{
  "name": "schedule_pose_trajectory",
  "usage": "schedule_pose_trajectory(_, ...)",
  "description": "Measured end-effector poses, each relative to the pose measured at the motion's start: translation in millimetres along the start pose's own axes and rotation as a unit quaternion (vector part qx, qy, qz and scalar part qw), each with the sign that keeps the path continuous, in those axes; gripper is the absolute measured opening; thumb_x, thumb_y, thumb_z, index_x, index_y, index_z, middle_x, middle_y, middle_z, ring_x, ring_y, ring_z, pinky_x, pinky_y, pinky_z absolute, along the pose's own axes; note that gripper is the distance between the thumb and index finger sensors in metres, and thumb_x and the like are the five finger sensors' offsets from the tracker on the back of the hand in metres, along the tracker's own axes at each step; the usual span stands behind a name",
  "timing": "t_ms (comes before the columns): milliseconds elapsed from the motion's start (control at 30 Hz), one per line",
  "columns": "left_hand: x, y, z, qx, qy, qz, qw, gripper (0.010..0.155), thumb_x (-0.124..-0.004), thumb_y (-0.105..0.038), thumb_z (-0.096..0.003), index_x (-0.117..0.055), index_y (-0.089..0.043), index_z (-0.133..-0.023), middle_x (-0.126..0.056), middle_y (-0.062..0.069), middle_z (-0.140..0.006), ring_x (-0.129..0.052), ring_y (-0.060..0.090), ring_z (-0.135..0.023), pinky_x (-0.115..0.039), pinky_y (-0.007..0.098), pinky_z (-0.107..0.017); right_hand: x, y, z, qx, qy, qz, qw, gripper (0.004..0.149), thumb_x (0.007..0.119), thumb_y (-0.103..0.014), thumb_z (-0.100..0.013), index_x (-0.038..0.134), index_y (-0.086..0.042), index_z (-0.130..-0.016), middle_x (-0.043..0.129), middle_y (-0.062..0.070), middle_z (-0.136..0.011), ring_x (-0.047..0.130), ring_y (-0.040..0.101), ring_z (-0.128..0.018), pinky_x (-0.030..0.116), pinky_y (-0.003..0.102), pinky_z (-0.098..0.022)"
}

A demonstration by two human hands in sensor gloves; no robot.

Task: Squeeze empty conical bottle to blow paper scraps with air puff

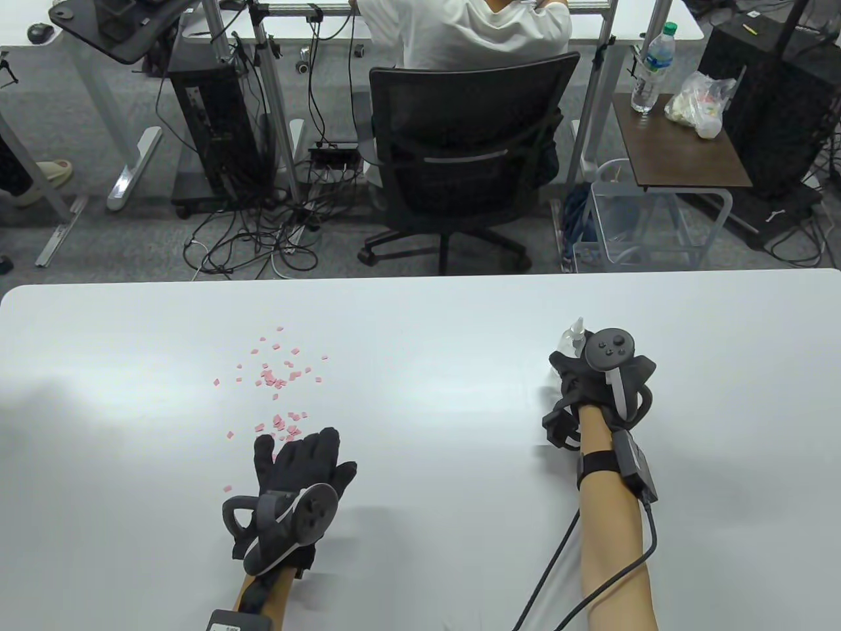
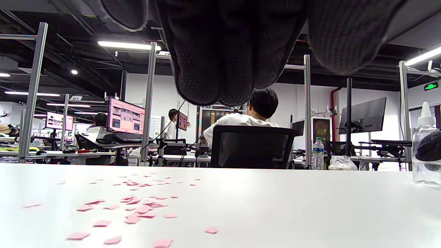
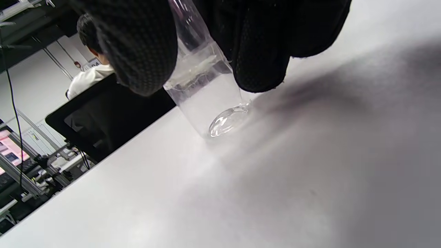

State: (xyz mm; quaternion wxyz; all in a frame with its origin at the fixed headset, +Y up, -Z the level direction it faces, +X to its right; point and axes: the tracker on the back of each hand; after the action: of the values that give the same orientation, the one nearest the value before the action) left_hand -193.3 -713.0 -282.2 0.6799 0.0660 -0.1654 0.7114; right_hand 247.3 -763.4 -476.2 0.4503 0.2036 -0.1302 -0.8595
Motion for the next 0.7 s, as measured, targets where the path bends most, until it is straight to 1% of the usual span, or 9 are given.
schedule_pose_trajectory(33,0,0,0,0.0,0.0,0.001,1.0,0.063,-0.079,-0.056,-0.0524,-0.076,-0.023,-0.106,-0.088,0.005,-0.102,-0.093,0.027,-0.091,-0.041,0.064,-0.081,2,1,0,-0.001,0.011,-0.013,1.0,0.068,0.095,-0.039,-0.046,0.072,-0.016,-0.105,0.083,0.015,-0.101,0.096,0.037,-0.076,0.075,0.061,-0.064)
schedule_pose_trajectory(167,0,0,0,-0.001,-0.001,0.0,1.0,0.064,-0.079,-0.056,-0.0523,-0.076,-0.022,-0.106,-0.088,0.005,-0.102,-0.093,0.027,-0.091,-0.041,0.064,-0.081,3,1,-1,0.002,-0.004,0.004,1.0,0.069,0.095,-0.039,-0.046,0.071,-0.016,-0.106,0.083,0.015,-0.101,0.096,0.033,-0.075,0.075,0.06,-0.064)
schedule_pose_trajectory(300,-1,0,-1,-0.002,0.003,-0.002,1.0,0.063,-0.079,-0.056,-0.0524,-0.076,-0.023,-0.106,-0.089,0.005,-0.102,-0.093,0.027,-0.091,-0.041,0.064,-0.081,2,4,-1,0.011,-0.007,0.022,1.0,0.072,0.096,-0.04,-0.045,0.071,-0.01,-0.107,0.084,0.018,-0.1,0.097,0.028,-0.071,0.076,0.057,-0.064)
schedule_pose_trajectory(367,-1,0,-1,0.0,0.008,-0.002,1.0,0.064,-0.079,-0.057,-0.0523,-0.076,-0.022,-0.106,-0.088,0.006,-0.102,-0.093,0.027,-0.091,-0.041,0.064,-0.081,-1,6,1,0.007,-0.027,0.039,0.999,0.084,0.097,-0.043,-0.043,0.065,-0.006,-0.111,0.079,0.022,-0.104,0.096,0.028,-0.07,0.076,0.057,-0.064)
schedule_pose_trajectory(467,-1,1,-1,0.002,0.012,0.0,1.0,0.065,-0.079,-0.057,-0.0522,-0.075,-0.022,-0.107,-0.088,0.006,-0.103,-0.092,0.028,-0.091,-0.041,0.064,-0.081,-10,10,6,0.0,-0.054,0.049,0.997,0.092,0.097,-0.045,-0.042,0.059,-0.002,-0.114,0.074,0.025,-0.107,0.094,0.029,-0.071,0.074,0.058,-0.064)
schedule_pose_trajectory(533,-2,0,-1,0.003,0.019,-0.003,1.0,0.065,-0.079,-0.057,-0.0521,-0.075,-0.023,-0.107,-0.087,0.005,-0.103,-0.092,0.028,-0.092,-0.041,0.064,-0.081,-21,16,16,-0.011,-0.059,0.055,0.997,0.095,0.096,-0.046,-0.042,0.055,0.0,-0.115,0.071,0.028,-0.108,0.093,0.031,-0.072,0.073,0.06,-0.065)
schedule_pose_trajectory(600,-2,-1,-2,0.002,0.027,-0.005,1.0,0.066,-0.079,-0.057,-0.0523,-0.074,-0.023,-0.108,-0.086,0.006,-0.104,-0.091,0.028,-0.093,-0.041,0.064,-0.081,-35,24,32,-0.029,-0.054,0.064,0.996,0.096,0.095,-0.047,-0.044,0.054,0.002,-0.115,0.069,0.029,-0.109,0.091,0.033,-0.074,0.071,0.061,-0.065)
schedule_pose_trajectory(667,0,-2,-2,0.003,0.031,-0.006,1.0,0.066,-0.079,-0.058,-0.0523,-0.073,-0.023,-0.109,-0.085,0.005,-0.106,-0.09,0.028,-0.095,-0.04,0.065,-0.081,-45,30,47,-0.044,-0.044,0.073,0.995,0.09,0.092,-0.045,-0.047,0.056,0.001,-0.114,0.071,0.029,-0.107,0.091,0.034,-0.075,0.07,0.062,-0.065)
schedule_pose_trajectory(700,1,-3,-3,0.006,0.031,-0.004,1.0,0.067,-0.079,-0.058,-0.0522,-0.072,-0.023,-0.109,-0.085,0.005,-0.106,-0.09,0.028,-0.095,-0.041,0.065,-0.081,-52,36,63,-0.059,-0.027,0.077,0.995,0.08,0.089,-0.044,-0.05,0.062,0.0,-0.111,0.076,0.027,-0.103,0.091,0.034,-0.074,0.07,0.062,-0.065)
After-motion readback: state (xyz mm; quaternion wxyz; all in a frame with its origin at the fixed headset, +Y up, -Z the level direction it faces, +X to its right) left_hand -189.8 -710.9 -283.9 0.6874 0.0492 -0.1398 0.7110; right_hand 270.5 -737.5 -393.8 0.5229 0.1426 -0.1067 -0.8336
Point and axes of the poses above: the tracker on the back of each hand, its own y axis roughly to the little-finger side, its own z axis roughly from the fingertips to the wrist, x = y × z
